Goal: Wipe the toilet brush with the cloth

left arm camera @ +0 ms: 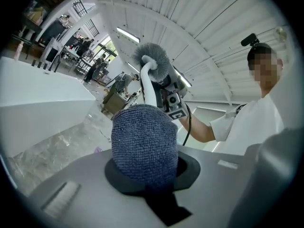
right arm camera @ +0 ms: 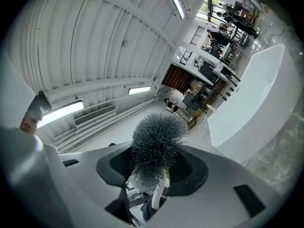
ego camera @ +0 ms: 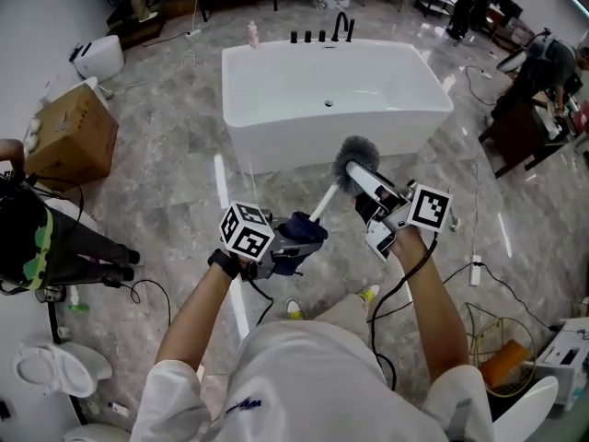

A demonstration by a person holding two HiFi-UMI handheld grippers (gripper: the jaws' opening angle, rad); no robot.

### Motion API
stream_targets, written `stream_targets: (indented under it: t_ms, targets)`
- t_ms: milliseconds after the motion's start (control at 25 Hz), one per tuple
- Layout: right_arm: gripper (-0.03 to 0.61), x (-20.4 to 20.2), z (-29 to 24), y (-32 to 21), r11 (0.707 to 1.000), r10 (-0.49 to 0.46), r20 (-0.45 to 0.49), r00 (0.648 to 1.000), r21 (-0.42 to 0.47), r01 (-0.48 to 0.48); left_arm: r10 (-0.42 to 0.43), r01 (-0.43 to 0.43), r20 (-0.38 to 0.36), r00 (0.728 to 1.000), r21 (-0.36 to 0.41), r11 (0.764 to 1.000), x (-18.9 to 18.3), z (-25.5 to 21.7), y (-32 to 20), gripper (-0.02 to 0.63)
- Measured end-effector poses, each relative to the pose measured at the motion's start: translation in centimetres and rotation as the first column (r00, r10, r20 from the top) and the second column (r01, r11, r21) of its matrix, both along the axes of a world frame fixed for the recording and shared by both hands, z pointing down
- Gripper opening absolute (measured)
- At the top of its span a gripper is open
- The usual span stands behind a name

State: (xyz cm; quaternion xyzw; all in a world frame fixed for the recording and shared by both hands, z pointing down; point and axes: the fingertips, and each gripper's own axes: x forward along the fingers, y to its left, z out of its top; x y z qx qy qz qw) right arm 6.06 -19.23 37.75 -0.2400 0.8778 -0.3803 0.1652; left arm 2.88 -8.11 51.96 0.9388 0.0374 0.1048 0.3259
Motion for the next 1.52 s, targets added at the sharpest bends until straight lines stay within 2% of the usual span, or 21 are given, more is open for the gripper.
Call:
stream_targets:
  t_ms: [160, 320, 400, 600, 680, 880, 1040, 1120, 1280, 1520]
  targets:
    - [0.184, -1.7, 1.3, 1.0, 0.995, -0.093, -0.039, 0.995, -0.034, 0.091, -0.028, 0.027, -0.043, 0.999, -0.017, 0.999, 2.8, -3.0, -2.4, 0.049]
    - [0.184, -2.2, 2.6, 1.8, 0.993, -0.110, -0.190, 0.976, 0.021, 0.116, -0.071, 0.071, -0.010, 0.997, 0.022, 0.997, 4.3, -4.2, -4.9, 0.049]
    - [0.184, -2.1, 2.5, 1.6, 0.993, -0.101, -0.206, 0.973, 0.042, 0.112, -0.073, 0.072, 0.012, 0.997, 0.052, 0.996, 4.4, -4.5, -5.7, 0.054]
    - [0.183, -1.6, 2.2, 1.9, 0.995, -0.097, -0.170, 0.981, 0.010, 0.101, -0.078, 0.077, 0.007, 0.997, 0.027, 0.997, 4.5, -4.8, -5.5, 0.044]
    - [0.184, -1.3, 2.3, 1.8, 0.998, -0.066, -0.169, 0.983, 0.012, 0.069, -0.096, 0.096, 0.006, 0.995, 0.029, 0.995, 4.4, -4.4, -5.4, 0.041]
    - [0.183, 2.2, 1.0, 0.0, 0.990, 0.139, -0.041, 0.989, 0.015, -0.138, -0.068, 0.058, 0.079, 0.995, 0.129, 0.990, 2.8, -1.1, -3.1, 0.041]
    - [0.183, 5.8, -0.5, 0.0, 0.990, 0.136, 0.017, 0.991, 0.024, -0.136, -0.102, 0.080, 0.084, 0.991, 0.240, 0.968, 3.2, -0.6, -2.8, 0.051]
    - [0.181, 6.7, -0.8, 0.2, 0.989, 0.148, 0.056, 0.987, 0.018, -0.150, -0.078, 0.059, 0.076, 0.994, 0.221, 0.973, 2.9, -0.3, -2.2, 0.065]
    - [0.179, 7.5, -0.5, 0.6, 0.982, 0.188, 0.105, 0.976, -0.004, -0.189, -0.011, 0.005, 0.041, 0.999, 0.129, 0.992, 1.4, 0.6, -0.6, 0.084]
    - [0.179, 8.6, -0.1, 0.5, 0.973, 0.230, 0.154, 0.961, -0.030, -0.228, 0.032, -0.031, -0.011, 0.999, 0.058, 0.998, 0.2, 0.6, 0.3, 0.100]
